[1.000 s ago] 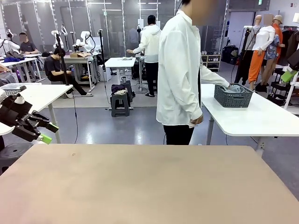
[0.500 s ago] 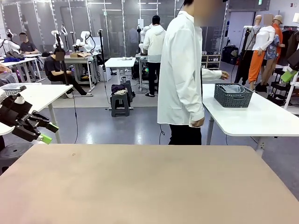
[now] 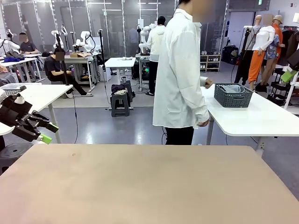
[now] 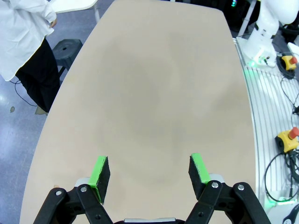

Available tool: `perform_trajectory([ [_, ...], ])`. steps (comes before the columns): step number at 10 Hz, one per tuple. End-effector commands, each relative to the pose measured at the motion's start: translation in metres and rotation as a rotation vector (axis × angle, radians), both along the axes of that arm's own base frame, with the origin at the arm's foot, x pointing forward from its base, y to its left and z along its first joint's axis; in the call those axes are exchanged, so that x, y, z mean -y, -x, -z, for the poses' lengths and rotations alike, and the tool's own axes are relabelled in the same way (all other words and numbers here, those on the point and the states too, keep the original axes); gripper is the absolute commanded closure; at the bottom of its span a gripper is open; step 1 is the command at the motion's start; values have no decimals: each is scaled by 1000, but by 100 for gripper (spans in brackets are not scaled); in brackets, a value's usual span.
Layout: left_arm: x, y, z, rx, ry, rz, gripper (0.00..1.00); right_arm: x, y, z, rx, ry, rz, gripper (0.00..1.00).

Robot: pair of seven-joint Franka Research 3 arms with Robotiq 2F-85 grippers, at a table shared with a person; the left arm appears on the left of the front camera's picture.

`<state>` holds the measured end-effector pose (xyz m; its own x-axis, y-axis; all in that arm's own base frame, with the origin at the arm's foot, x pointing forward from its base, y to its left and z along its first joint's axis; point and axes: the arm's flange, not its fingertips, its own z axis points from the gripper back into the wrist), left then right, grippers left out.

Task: Fold the towels and place them in the basket.
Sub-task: Stack the folded Towel with hook on the right side of the table.

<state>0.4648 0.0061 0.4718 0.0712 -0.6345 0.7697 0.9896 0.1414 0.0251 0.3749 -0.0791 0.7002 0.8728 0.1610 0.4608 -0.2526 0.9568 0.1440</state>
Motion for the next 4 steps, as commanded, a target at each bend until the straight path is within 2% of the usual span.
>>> perform_trajectory([
  [1, 0, 0, 0, 5, 5, -2, 14, -1, -2, -3, -17, -1, 19, 0],
  [4, 0, 0, 0, 5, 5, -2, 14, -1, -2, -3, -17, -1, 19, 0],
])
